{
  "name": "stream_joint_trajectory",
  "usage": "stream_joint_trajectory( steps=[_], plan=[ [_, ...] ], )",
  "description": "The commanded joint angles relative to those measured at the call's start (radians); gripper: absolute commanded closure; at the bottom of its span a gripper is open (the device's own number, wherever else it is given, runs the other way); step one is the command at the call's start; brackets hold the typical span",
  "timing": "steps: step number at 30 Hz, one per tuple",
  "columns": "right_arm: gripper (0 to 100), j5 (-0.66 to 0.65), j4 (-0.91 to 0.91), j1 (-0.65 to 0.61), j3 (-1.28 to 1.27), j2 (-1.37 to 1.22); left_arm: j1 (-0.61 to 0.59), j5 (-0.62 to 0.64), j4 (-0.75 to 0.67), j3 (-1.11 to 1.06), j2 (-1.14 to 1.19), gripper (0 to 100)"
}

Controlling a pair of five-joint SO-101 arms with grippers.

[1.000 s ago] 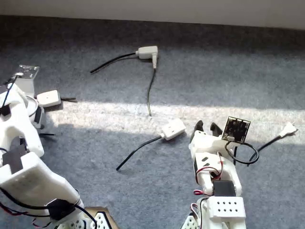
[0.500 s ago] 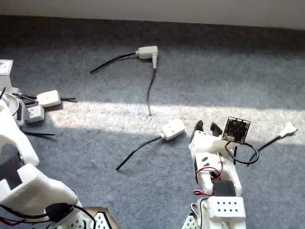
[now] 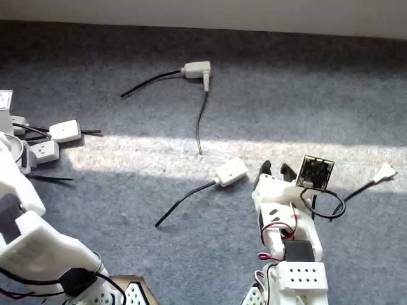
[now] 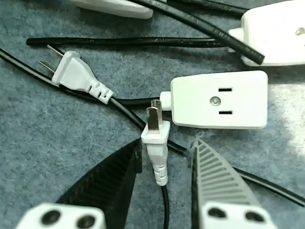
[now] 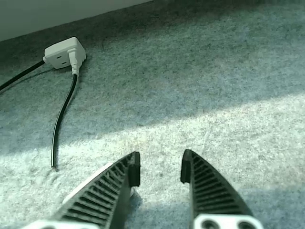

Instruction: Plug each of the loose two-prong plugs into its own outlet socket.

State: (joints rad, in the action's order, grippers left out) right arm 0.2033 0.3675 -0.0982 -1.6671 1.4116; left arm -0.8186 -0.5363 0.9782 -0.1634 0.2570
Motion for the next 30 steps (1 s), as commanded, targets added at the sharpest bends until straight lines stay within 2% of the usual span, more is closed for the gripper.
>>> stream_joint_trajectory(
  steps=[1, 5, 10, 21, 26, 30],
  plan=[
    [84.6, -0.012, -0.019, -0.007, -0.030, 0.005, -0.016, 0.011, -0.038, 0.013, 0.044, 82],
    [84.6, -0.012, -0.019, -0.007, -0.030, 0.005, -0.013, 0.011, -0.040, 0.013, 0.054, 82],
    [84.6, -0.012, -0.019, -0.007, -0.030, 0.005, -0.012, 0.057, -0.109, 0.004, 0.059, 82],
    [84.6, -0.012, -0.019, -0.007, -0.030, 0.005, -0.005, 0.060, -0.114, -0.050, 0.061, 82],
    [84.6, -0.012, -0.019, -0.007, -0.030, 0.005, 0.022, 0.060, -0.114, -0.056, 0.061, 91],
    [84.6, -0.012, -0.019, -0.007, -0.030, 0.005, 0.038, 0.060, -0.114, -0.051, 0.061, 91]
  ],
)
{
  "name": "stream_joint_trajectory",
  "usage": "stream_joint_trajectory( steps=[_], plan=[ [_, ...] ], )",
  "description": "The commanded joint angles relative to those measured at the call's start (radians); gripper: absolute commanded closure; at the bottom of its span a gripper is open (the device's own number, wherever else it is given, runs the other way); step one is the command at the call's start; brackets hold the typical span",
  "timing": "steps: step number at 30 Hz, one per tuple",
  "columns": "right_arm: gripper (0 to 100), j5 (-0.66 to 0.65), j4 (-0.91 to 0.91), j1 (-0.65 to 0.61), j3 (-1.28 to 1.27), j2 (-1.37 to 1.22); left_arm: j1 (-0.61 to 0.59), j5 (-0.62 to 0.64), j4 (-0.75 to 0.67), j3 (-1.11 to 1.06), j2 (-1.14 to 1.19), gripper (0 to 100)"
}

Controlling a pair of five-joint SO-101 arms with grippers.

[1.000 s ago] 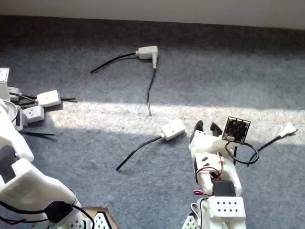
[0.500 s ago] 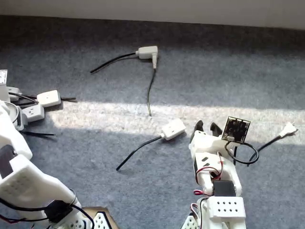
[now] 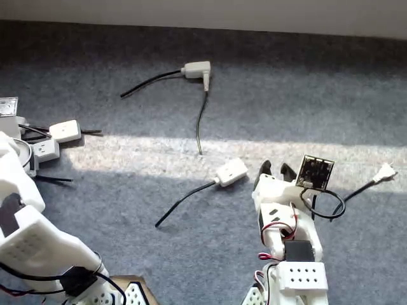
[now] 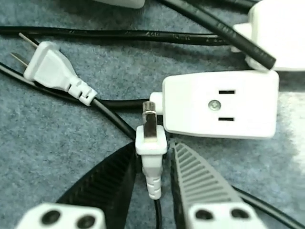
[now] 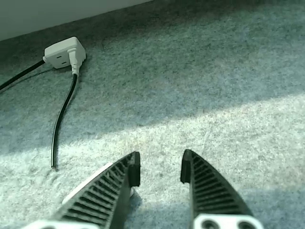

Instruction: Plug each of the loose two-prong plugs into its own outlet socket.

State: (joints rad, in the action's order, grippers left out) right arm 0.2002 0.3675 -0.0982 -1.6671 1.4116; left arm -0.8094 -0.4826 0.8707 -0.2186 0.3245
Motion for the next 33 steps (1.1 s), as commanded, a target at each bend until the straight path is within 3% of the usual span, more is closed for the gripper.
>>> stream_joint_trajectory(
  steps=[1, 7, 15, 22, 28, 30, 33],
  plan=[
    [84.6, -0.009, -0.019, -0.007, -0.030, 0.005, 0.030, 0.006, -0.006, 0.004, -0.008, 91],
    [84.6, -0.009, -0.019, -0.007, -0.030, 0.005, 0.027, 0.006, 0.020, 0.010, -0.025, 92],
    [84.6, -0.009, -0.019, -0.005, -0.030, 0.005, 0.035, 0.002, 0.290, 0.125, -0.239, 95],
    [84.6, -0.009, -0.016, -0.002, -0.030, 0.005, 0.117, 0.002, 0.443, 0.124, -0.479, 95],
    [84.6, -0.009, -0.016, -0.001, -0.028, 0.005, 0.369, 0.000, 0.612, 0.045, -0.680, 95],
    [84.6, -0.011, -0.016, 0.007, -0.028, 0.005, 0.487, 0.000, 0.583, -0.059, -0.774, 98],
    [84.6, -0.011, -0.016, 0.038, -0.024, 0.005, 0.661, 0.009, 0.399, -0.282, -0.951, 99]
  ],
)
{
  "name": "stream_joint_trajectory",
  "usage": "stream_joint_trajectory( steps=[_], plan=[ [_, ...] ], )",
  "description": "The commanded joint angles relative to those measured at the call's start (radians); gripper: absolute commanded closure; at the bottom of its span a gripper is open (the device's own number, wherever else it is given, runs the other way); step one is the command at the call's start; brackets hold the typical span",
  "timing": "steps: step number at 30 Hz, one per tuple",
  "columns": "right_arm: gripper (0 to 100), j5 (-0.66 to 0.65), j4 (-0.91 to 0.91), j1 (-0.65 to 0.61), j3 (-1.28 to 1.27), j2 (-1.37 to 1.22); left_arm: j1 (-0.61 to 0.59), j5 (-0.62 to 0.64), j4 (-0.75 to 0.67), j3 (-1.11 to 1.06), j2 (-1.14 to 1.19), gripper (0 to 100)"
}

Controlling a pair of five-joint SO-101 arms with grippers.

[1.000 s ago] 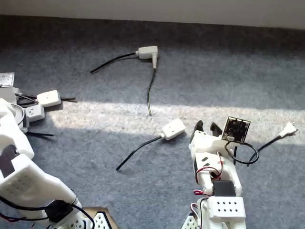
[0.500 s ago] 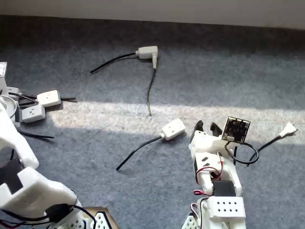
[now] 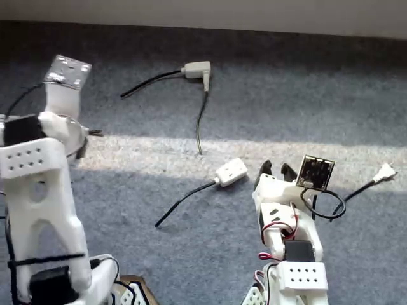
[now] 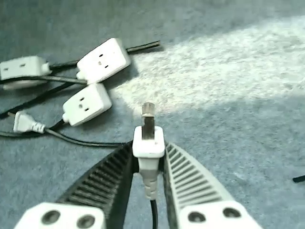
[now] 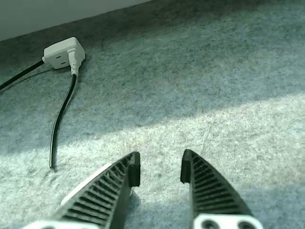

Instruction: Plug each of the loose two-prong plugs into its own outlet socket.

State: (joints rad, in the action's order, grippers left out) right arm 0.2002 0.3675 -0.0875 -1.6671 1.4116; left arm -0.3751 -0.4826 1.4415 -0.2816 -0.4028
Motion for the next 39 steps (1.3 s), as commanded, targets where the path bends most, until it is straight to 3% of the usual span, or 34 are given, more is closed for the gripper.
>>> stream_joint_trajectory(
  steps=[1, 7, 14, 19, 26, 30, 39],
  plan=[
    [84.6, -0.011, -0.016, 0.030, -0.024, 0.005, 0.277, 0.025, -0.253, -0.305, -0.291, 99],
    [84.6, -0.011, -0.016, 0.028, -0.024, 0.005, 0.470, 0.207, -0.695, -0.757, -0.707, 99],
    [84.6, -0.008, -0.015, 0.027, -0.022, 0.005, 0.800, 0.356, -1.036, -1.219, -1.090, 99],
    [84.7, -0.005, -0.015, 0.016, -0.019, 0.005, 0.915, 0.476, -1.194, -1.420, -1.280, 99],
    [84.9, -0.005, -0.013, -0.093, 0.019, 0.007, 0.946, 0.520, -1.154, -1.420, -1.297, 99],
    [93.7, -0.011, -0.001, -0.136, 0.081, 0.007, 0.998, 0.517, -1.158, -1.422, -1.245, 99],
    [95.8, -0.012, 0.248, -0.286, 0.341, 0.007, 1.012, 0.517, -1.238, -1.422, -1.118, 99]
  ],
)
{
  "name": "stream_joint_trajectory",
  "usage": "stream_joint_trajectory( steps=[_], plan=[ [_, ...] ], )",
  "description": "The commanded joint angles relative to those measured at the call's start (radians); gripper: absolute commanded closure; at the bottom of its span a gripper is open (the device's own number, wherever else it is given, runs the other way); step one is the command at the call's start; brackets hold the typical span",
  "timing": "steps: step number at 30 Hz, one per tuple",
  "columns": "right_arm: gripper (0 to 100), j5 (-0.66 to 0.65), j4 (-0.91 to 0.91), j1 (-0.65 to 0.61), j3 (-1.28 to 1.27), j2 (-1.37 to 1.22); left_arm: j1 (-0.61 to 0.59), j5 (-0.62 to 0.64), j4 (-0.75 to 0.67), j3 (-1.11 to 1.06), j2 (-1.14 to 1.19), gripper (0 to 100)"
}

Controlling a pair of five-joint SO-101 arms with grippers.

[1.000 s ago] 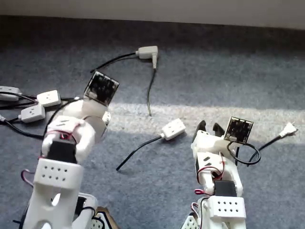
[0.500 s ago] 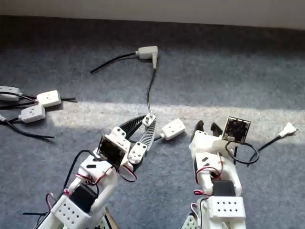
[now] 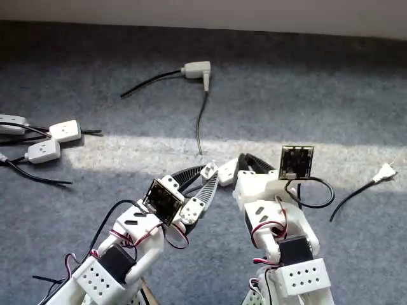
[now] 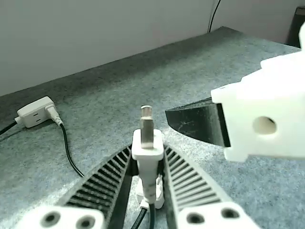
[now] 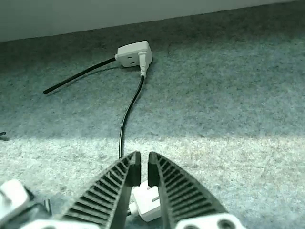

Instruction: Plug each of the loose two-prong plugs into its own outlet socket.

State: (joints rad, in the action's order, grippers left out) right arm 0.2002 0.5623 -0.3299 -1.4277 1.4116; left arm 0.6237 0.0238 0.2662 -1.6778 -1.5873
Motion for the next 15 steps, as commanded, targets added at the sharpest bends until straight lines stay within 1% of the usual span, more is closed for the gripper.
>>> stream_joint_trajectory(
  steps=[1, 4, 7, 9, 11, 15],
  plan=[
    [95.8, -0.014, 0.064, -0.059, 0.117, 0.007, 0.013, 0.011, -0.086, -0.025, 0.093, 99],
    [96.3, -0.107, 0.113, -0.119, 0.139, 0.007, 0.013, 0.011, -0.163, -0.025, 0.174, 99],
    [99.3, -0.195, 0.189, -0.220, 0.183, 0.007, 0.015, 0.011, -0.239, -0.025, 0.248, 99],
    [99.0, -0.219, 0.216, -0.282, 0.193, 0.007, 0.015, 0.011, -0.270, -0.025, 0.280, 99],
    [99.0, -0.229, 0.213, -0.312, 0.196, 0.007, 0.019, 0.011, -0.284, -0.024, 0.298, 99],
    [99.0, -0.230, 0.200, -0.317, 0.203, 0.007, 0.054, 0.011, -0.278, -0.024, 0.300, 99]
  ],
)
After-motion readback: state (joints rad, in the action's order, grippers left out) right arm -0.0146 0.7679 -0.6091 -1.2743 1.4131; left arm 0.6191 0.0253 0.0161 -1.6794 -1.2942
